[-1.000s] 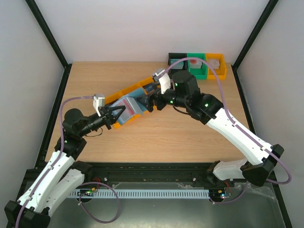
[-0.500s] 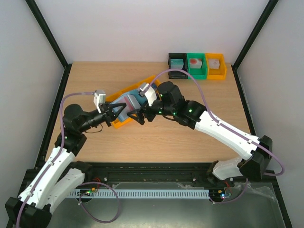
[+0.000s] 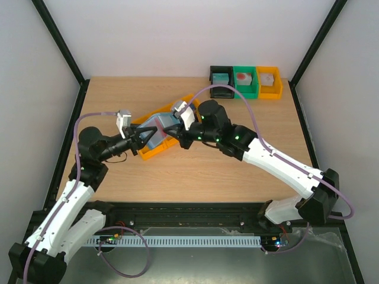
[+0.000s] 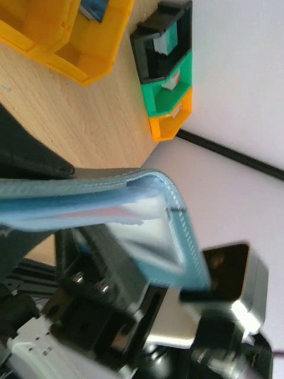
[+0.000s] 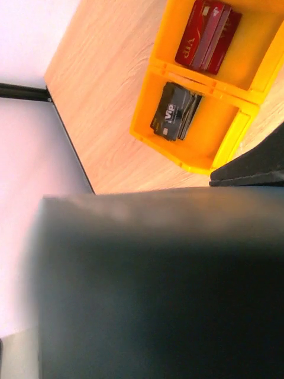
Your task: Take the credit cards out of the card holder
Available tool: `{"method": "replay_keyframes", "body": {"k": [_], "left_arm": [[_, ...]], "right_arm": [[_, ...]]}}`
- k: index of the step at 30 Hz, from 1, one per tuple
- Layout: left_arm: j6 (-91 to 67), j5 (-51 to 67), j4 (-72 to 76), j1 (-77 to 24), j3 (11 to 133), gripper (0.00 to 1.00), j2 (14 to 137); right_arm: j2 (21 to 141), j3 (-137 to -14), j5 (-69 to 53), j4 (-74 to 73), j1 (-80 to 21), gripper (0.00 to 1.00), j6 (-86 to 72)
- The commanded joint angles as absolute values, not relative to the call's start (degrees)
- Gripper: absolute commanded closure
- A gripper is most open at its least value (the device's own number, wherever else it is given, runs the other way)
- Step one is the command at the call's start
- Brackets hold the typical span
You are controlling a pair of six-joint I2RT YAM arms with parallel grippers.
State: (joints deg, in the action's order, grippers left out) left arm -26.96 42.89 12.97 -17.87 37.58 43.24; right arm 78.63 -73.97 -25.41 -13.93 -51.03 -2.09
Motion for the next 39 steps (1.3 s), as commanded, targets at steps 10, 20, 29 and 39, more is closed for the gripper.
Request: {"method": "replay_keyframes", "body": {"k": [10,20,29,39], "left_arm": [[-26.2,53.7,14.0,-10.9,41.1,0.42,38.2],[-23.4,48.6,17.5,-10.8,40.3,0.42,39.9],[-25.0,55.5,23.7,-13.6,38.4,0.25,40.0],[-25.7,51.5,25.6,-13.8,38.4,0.51,40.0]], "right_arm": [[77.5,-77.6,-60.1,-8.8,-37.9,0.98,-4.6],[79.7,-78.8,-63.3,-4.4,-37.8,0.98,-10.2],[80.0,-78.7,-58.3,-3.1,-38.4,0.98,-12.2],[80.4,-79.3,-56.3,-4.6,-40.0,0.98,-11.3]]}}
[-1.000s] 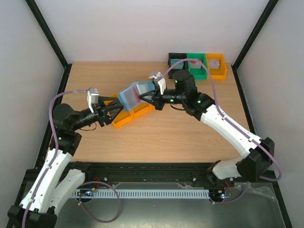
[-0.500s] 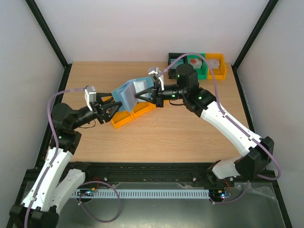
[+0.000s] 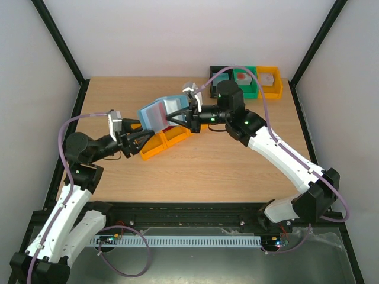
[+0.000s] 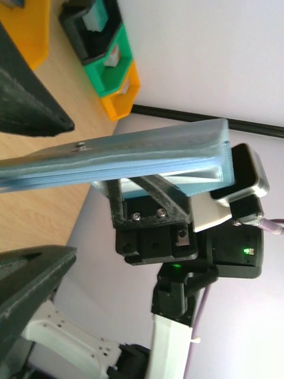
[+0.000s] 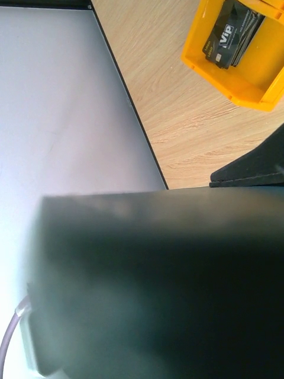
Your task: Take the credit cards out of the card holder
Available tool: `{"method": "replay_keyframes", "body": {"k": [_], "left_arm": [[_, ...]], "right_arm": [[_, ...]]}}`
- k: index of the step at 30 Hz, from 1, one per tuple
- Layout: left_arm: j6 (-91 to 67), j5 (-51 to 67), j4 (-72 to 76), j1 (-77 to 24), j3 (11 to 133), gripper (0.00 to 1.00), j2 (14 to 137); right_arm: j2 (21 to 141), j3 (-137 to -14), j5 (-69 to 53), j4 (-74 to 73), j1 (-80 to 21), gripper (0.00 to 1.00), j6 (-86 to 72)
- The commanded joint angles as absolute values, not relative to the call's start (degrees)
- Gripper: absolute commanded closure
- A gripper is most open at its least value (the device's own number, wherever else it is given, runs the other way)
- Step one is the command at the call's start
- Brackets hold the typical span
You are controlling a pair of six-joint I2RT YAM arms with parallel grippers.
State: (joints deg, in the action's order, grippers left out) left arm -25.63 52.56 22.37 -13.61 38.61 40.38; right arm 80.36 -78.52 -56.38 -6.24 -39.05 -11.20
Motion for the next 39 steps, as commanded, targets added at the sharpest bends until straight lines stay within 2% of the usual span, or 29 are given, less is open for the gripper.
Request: {"method": "replay_keyframes", "body": {"k": [1,5,18,27,35,37,39], "left_arm": [[-26.1,51.8,26.0,-13.9,38.3,0.56,39.9],[-27.5,52.7,27.2,-13.8,38.1,0.69,39.4],[-29.7,52.8,27.3,-10.9,37.3,0.73,37.4],[-29.4,53.1,27.4,-10.8,36.7,0.90,37.2],[-30.4,53.8,29.6,-10.8,35.9,0.98,37.2],[-29.5,52.5,28.5,-10.9,36.3,0.98,37.3],[-28.0,49.7,25.3,-11.1,36.7,0.98,37.4]], "right_arm": [[80.3,-79.2,-56.6,-4.5,-40.0,0.98,-11.3],[79.8,-78.9,-58.1,-4.0,-40.0,0.98,-11.0],[79.7,-79.7,-62.3,-6.7,-40.0,0.98,-9.1],[79.4,-79.8,-64.8,-6.7,-40.0,0.98,-8.8],[79.6,-80.1,-65.4,-8.3,-39.8,0.98,-7.7],[80.2,-80.4,-62.6,-8.5,-40.0,0.91,-8.6],[81.1,-81.0,-58.6,-9.5,-40.5,0.77,-8.5]]}}
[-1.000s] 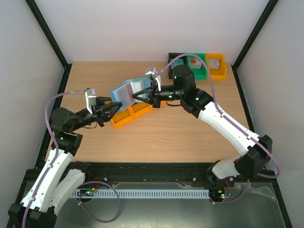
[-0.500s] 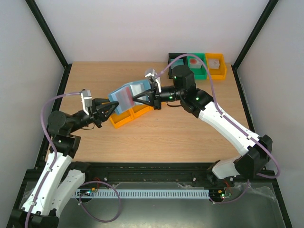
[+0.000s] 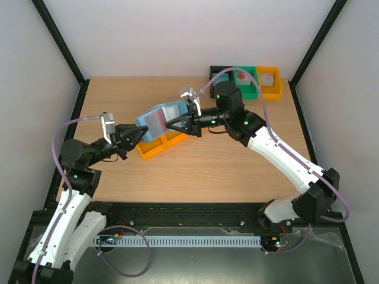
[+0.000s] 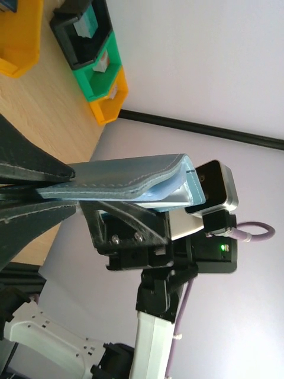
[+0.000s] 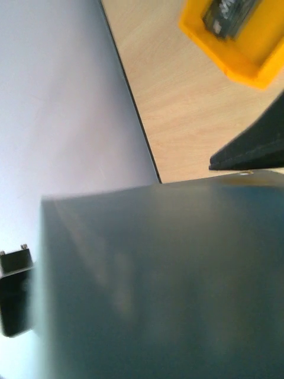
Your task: Take the credit cards out of the card holder
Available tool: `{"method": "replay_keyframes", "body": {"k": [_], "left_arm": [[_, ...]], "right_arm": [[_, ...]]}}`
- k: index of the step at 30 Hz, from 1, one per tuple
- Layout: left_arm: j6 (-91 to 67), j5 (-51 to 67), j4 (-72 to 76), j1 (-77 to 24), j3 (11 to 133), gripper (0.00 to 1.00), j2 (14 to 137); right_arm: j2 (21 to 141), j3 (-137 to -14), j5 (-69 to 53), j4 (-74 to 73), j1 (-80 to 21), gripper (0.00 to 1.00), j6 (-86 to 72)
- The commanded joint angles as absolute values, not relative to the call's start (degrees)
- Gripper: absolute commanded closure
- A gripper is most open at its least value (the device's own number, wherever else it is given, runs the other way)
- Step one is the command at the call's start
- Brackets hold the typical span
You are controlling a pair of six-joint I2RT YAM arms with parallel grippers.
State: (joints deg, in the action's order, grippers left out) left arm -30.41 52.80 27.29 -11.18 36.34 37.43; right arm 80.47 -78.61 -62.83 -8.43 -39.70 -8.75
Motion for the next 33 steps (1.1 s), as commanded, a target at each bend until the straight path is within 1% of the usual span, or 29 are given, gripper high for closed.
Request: {"method": "replay_keyframes", "body": {"k": [1,2,3,5,10,11,12,16,19,22,25,28,31,33], "left_arm": [[-26.8,48.3,23.7,-11.1,36.9,0.98,37.4],[-25.7,46.7,21.7,-11.2,37.0,0.98,37.2],[-24.1,45.4,20.0,-11.2,37.1,0.98,37.1],[-22.4,43.9,17.4,-11.2,37.2,0.98,36.6],[-20.8,45.2,16.0,-11.2,36.7,0.98,35.8],[-20.6,45.7,16.3,-11.2,36.7,0.98,36.2],[-20.8,45.9,16.5,-11.2,37.1,0.98,37.0],[-23.1,43.8,15.2,-8.8,41.3,0.98,41.1],[-25.5,40.2,19.6,-5.6,38.1,0.98,41.2],[-24.8,39.8,19.3,-5.3,37.4,0.98,40.4],[-24.5,37.9,17.7,-5.2,37.0,0.98,39.0],[-27.9,35.6,20.7,-4.4,34.7,0.98,37.2],[-27.6,35.3,19.5,-4.3,34.5,0.98,36.3],[-28.8,36.0,21.7,-3.1,33.6,0.98,35.5]], "right_arm": [[81.4,-81.5,-55.9,-10.6,-40.9,0.71,-7.6],[81.5,-81.8,-53.4,-11.9,-41.1,0.65,-6.7],[81.2,-81.8,-50.8,-12.0,-41.1,0.58,-6.2],[80.1,-81.3,-45.3,-11.4,-41.1,0.48,-5.8],[80.8,-82.2,-38.8,-11.1,-42.8,0.18,-5.0],[81.7,-82.7,-38.5,-11.0,-43.6,0.10,-5.0],[82.7,-83.2,-38.6,-11.1,-44.4,0.00,-4.7],[83.6,-85.0,-38.2,-11.0,-45.4,0.01,-3.1],[82.7,-85.0,-37.5,-9.8,-45.4,0.01,-1.4],[83.4,-86.4,-36.9,-10.2,-45.1,0.01,-1.3],[83.0,-85.8,-34.8,-5.8,-44.1,0.01,-3.0],[82.2,-86.3,-33.2,-3.6,-42.8,0.01,-4.5],[81.5,-87.9,-31.0,-6.5,-42.5,0.01,-3.4],[80.5,-87.5,-30.1,-7.6,-42.5,0.01,-3.4]]}}
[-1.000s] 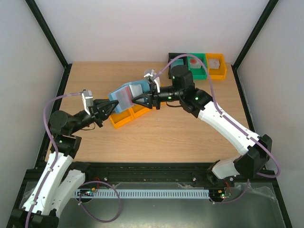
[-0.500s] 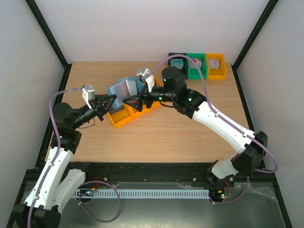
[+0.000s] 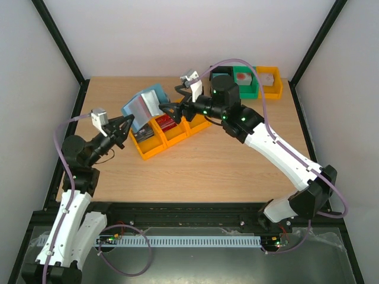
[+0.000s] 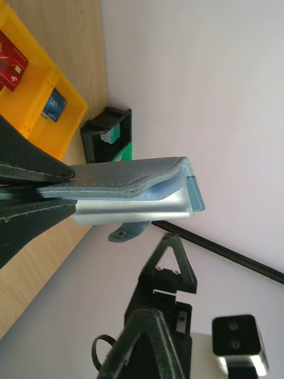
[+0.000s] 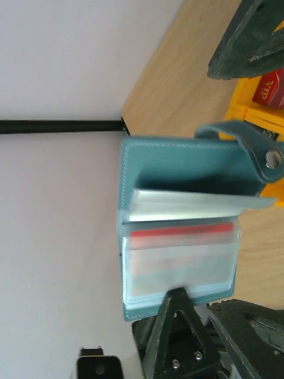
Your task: Take the credit cards out of the card holder
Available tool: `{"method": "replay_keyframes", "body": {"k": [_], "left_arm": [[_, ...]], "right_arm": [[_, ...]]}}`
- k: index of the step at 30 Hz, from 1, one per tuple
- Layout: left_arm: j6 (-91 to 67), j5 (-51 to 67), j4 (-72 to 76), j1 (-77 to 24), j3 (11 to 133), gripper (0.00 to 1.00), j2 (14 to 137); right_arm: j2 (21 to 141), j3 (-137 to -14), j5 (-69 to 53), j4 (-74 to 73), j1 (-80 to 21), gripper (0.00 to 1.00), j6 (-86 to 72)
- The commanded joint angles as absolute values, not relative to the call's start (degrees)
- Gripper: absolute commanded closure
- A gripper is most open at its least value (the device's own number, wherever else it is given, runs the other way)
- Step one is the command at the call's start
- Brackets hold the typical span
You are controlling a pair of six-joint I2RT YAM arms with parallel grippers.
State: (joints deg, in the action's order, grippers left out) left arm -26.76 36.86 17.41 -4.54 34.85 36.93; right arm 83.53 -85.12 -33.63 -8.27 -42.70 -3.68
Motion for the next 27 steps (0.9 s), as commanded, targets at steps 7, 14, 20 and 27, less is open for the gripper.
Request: {"method": "replay_keyframes", "body": {"k": [7,14,20,27], "left_arm": [[-24.4,39.6,15.7,4.4,36.3,0.98,35.0],[-24.8,48.1,11.9,11.2,40.1,0.98,34.2],[-29.5,49.4,11.3,5.1,36.5,0.98,33.5],[-19.6,53.0,-3.5,3.5,41.2,0.98,30.4]], "right_arm": [[79.5,-89.8,-26.1,-11.9,-42.5,0.01,-6.7],[81.9,-86.1,-29.6,-5.8,-42.7,0.02,-13.2],[82.9,-81.9,-27.9,0.1,-47.3,0.01,-15.0],[80.8,-73.9,-27.2,9.5,-52.0,0.01,-19.0]]}}
